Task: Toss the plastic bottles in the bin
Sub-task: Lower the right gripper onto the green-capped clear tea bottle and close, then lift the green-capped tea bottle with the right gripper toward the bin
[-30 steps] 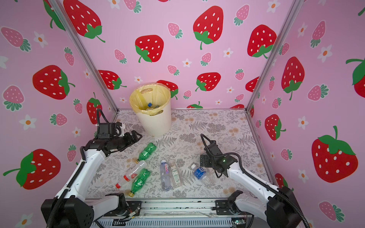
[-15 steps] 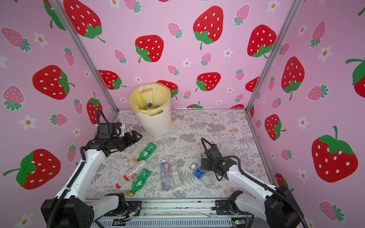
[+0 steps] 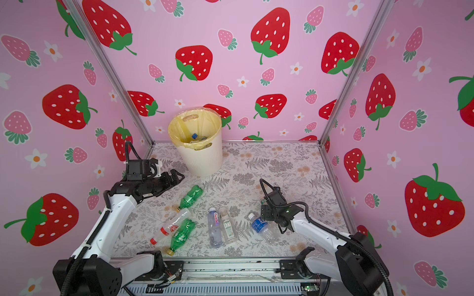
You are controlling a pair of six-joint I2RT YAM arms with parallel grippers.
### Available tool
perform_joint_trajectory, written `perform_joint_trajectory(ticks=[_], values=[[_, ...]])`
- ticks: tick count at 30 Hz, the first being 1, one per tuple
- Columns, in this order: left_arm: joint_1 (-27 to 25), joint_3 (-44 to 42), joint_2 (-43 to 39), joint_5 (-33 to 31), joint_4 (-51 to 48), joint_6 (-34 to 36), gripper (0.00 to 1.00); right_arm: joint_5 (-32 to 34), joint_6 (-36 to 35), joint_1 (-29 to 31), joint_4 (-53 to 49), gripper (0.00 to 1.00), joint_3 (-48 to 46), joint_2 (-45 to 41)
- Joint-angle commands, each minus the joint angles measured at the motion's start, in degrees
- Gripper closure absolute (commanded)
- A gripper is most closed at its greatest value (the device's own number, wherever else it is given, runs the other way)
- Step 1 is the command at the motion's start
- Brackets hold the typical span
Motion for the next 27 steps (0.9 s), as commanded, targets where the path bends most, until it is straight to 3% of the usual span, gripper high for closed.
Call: perform_joint_trajectory(ticks=[1, 12, 27], values=[[-0.2, -0.2, -0.9, 0.8, 0.6, -0.3, 0.01, 1.4, -0.7, -0.5, 2.0, 0.12, -0.5, 1.3], [-0.2, -0.1, -1.3, 0.5, 0.5, -0.2, 0.01, 2.5, -2.0, -1.1, 3.4, 0.36, 1.0, 3.5], [0.1, 0.5, -1.3, -0.5, -0.5, 0.3, 0.01, 3.9, -7.7, -2.3, 3.3, 0.46, 14.1, 6.1]])
